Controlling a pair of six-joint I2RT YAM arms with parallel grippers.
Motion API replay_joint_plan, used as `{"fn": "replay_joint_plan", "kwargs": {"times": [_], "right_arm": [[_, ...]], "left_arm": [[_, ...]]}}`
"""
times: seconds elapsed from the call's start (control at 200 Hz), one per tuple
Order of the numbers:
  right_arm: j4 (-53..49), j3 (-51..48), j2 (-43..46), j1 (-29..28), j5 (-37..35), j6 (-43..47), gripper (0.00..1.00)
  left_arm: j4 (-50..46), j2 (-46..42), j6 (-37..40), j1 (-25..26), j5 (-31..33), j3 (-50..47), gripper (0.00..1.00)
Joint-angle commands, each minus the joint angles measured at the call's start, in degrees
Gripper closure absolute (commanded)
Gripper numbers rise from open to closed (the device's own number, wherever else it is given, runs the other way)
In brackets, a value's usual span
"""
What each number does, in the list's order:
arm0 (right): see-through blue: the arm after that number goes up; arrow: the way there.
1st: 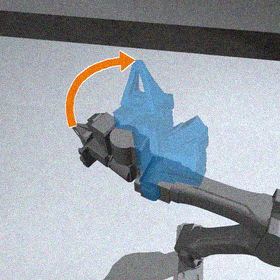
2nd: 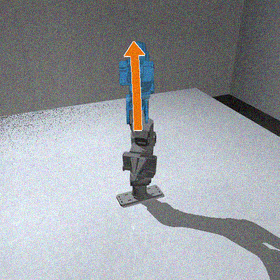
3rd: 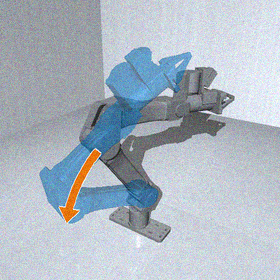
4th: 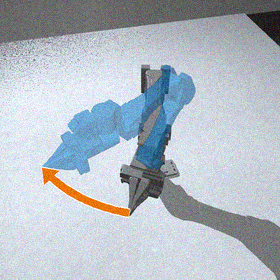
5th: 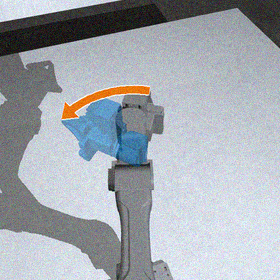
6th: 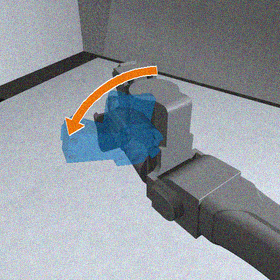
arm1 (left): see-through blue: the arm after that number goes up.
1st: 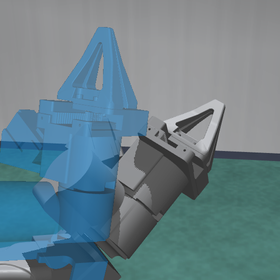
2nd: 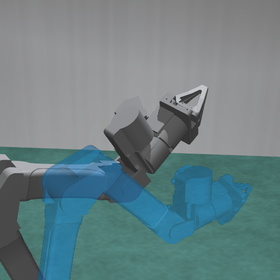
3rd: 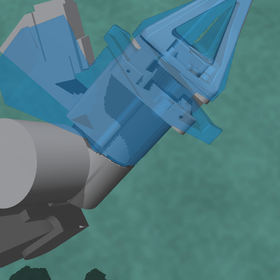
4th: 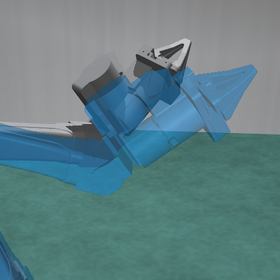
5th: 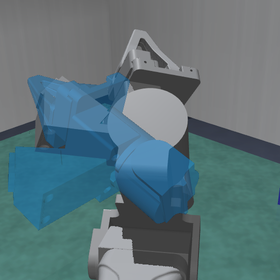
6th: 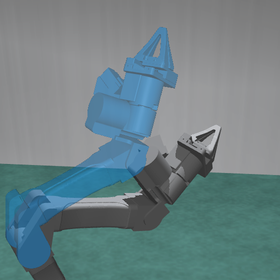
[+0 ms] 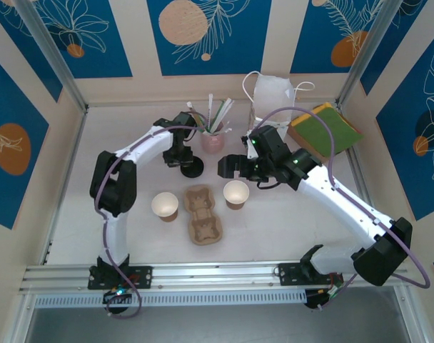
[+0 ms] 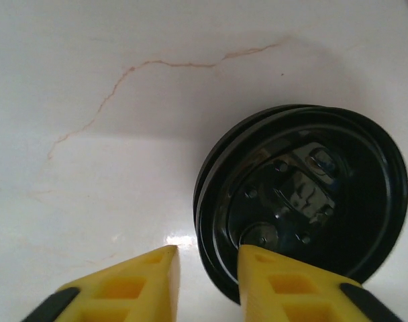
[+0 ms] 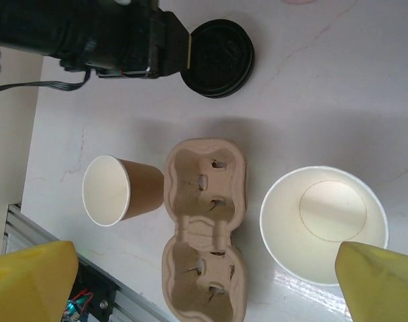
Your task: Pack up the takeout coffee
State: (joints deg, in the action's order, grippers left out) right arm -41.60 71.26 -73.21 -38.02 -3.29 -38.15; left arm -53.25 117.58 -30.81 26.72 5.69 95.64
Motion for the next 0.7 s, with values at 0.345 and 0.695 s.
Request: {"fn": "replay_joint_plan", "kwargs": {"times": [0.345, 0.695], "right_arm": [[-0.67, 1.41, -0.78, 0.58, -0.67, 1.32, 0.01], [-0.58, 1.22, -0.89, 0.58, -0.57, 1.01, 0.01]], "left_arm": [[-1.87, 3.18, 1.45, -0.63, 0.38, 2.54, 0.80], [-1.77, 4.32, 1.64, -0.99, -0.22, 2.37, 0.87]]}}
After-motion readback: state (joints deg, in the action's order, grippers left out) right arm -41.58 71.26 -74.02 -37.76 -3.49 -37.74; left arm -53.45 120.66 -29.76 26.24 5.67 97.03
